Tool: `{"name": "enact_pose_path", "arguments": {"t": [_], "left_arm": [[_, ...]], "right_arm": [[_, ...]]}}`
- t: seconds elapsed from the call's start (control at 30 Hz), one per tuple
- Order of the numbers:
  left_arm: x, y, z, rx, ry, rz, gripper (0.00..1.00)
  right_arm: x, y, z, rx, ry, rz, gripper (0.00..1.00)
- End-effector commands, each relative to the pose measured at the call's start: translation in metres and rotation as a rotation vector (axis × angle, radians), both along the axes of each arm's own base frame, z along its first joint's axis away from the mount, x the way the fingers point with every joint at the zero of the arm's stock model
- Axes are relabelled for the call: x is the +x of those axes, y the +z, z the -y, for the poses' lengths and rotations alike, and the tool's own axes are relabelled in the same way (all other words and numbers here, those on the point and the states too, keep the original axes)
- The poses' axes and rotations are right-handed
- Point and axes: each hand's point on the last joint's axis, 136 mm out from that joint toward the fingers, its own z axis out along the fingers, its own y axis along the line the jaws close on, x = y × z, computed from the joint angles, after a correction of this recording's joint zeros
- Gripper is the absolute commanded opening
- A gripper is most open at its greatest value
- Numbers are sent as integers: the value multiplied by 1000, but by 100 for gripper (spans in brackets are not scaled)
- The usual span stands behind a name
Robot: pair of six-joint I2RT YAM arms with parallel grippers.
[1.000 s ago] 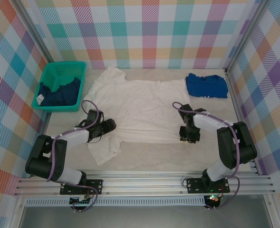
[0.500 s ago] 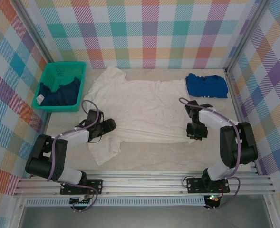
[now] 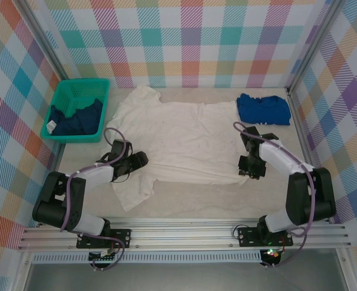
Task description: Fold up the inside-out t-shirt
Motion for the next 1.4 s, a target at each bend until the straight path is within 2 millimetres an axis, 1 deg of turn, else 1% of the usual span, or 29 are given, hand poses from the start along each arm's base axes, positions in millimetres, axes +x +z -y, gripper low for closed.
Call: {"name": "enact_pose_path", "arguments": {"t": [0.0,0.13,0.23,0.33,0.4,0.47,0.5,0.53,0.6,0.63,0.73,0.87,0.97,1.07,1.2,1.37], "left_arm": [[-51,-48,-10,33,-7,-233,72],[-51,-49,-10,30,-11,-234,72],[-51,-48,-10,29,-11,-230,72],[-51,-47,-10,29,-11,-225,72],[-51,-47,-10,29,-11,-226,72],[-51,-47,-10,28,-11,-225,72],[-51,-47,-10,29,-12,-224,72],[-51,-46,-10,28,-11,-221,72],[-51,-46,-10,30,-9,-221,72],[-51,-46,-11,31,-9,-220,72],[-51,-46,-11,34,-7,-221,72],[-52,-47,-12,36,-5,-224,72],[-52,-47,-12,38,-2,-224,72],[-52,-47,-12,37,-2,-224,72],[-52,-47,-12,38,-3,-225,72],[-52,-47,-13,36,-2,-225,72]], "right_arm": [[-21,-5,-21,118,-61,-33,38],[-24,-23,-29,171,-93,-41,44],[-20,-35,-28,154,-99,-50,44],[-9,-40,-24,125,-101,-21,42],[-3,-44,-19,102,-101,-5,39],[-1,-49,-14,78,-97,-23,33],[-1,-51,-10,57,-91,-29,27],[0,-50,-5,33,-86,-31,20],[2,-46,3,-8,-80,-27,10],[3,-43,7,-29,-74,-25,7],[7,-33,18,-78,-59,-8,3],[14,-21,34,-142,-49,4,2],[20,-15,41,-165,-44,13,2],[22,-14,47,-180,-39,5,3],[19,-15,53,-188,-46,-16,5],[16,-13,60,-194,-61,-24,11]]}}
